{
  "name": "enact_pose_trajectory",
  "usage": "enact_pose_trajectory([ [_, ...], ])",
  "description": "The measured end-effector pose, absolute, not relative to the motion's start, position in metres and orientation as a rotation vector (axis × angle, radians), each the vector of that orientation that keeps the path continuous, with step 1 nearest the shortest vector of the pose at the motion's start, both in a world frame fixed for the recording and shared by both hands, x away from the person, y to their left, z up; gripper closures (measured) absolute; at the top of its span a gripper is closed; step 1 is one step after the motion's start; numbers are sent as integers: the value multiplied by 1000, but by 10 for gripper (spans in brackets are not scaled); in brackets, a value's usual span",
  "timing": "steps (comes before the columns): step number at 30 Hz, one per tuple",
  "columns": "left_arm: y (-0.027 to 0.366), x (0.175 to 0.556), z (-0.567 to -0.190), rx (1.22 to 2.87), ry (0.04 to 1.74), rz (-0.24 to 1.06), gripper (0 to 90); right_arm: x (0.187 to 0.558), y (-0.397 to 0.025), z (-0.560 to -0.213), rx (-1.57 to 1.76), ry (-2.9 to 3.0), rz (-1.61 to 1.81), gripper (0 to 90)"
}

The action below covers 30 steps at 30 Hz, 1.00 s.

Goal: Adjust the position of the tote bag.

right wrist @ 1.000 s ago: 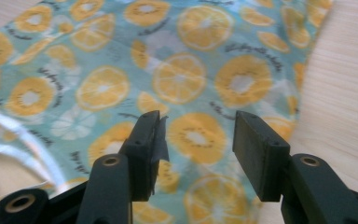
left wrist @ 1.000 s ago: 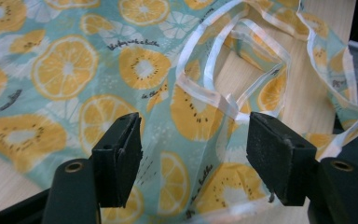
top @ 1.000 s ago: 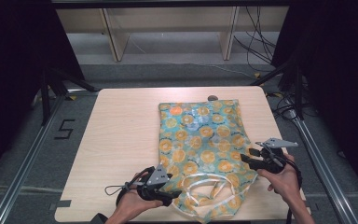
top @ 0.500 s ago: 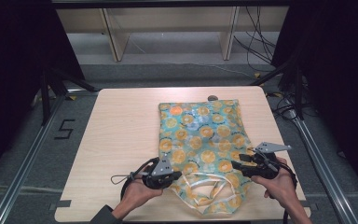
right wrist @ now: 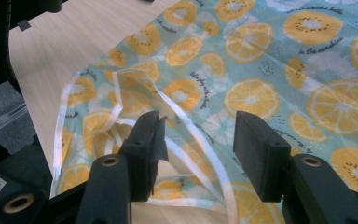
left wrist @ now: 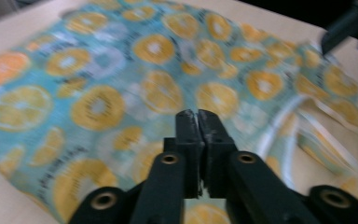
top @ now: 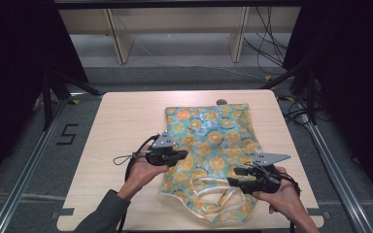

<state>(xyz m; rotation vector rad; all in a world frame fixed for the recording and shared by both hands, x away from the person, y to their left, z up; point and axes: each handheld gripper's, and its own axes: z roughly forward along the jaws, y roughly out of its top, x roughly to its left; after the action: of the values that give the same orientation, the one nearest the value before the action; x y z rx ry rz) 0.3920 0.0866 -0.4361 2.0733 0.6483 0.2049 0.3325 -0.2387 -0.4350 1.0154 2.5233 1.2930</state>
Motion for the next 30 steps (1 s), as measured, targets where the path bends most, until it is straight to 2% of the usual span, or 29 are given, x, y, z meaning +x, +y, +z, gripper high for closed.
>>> enact_pose_trajectory([
  [1,86,388,-437,2079,644,180,783,333,-239,-435,1024,2527,1289,520],
  [2,84,378,-439,2112,646,141,683,333,-239,-437,1055,2524,1289,520],
  [3,84,378,-439,2112,646,141,633,333,-239,-437,1055,2524,1289,520],
  [4,82,373,-440,2120,651,125,633,333,-239,-438,1073,2517,1294,520],
  [10,75,356,-462,2231,678,109,323,336,-241,-441,1027,2513,1277,520],
  [11,75,355,-467,2266,660,115,323,336,-241,-441,1027,2513,1277,520],
  [12,74,354,-471,2276,649,97,417,336,-241,-441,1022,2522,1276,520],
  [13,74,353,-476,2300,601,93,417,336,-241,-441,1022,2522,1276,520],
  [15,73,353,-479,2331,527,110,627,335,-241,-442,1056,2531,1280,520],
  [16,72,353,-479,2317,539,104,775,337,-242,-442,1032,2522,1278,520],
  [18,70,354,-479,2293,538,134,894,336,-241,-444,1072,2516,1295,521],
  [23,73,367,-461,2238,528,207,897,338,-243,-444,1061,2515,1294,525],
  [30,87,403,-427,2090,632,279,897,336,-243,-438,1061,2495,1333,524],
])
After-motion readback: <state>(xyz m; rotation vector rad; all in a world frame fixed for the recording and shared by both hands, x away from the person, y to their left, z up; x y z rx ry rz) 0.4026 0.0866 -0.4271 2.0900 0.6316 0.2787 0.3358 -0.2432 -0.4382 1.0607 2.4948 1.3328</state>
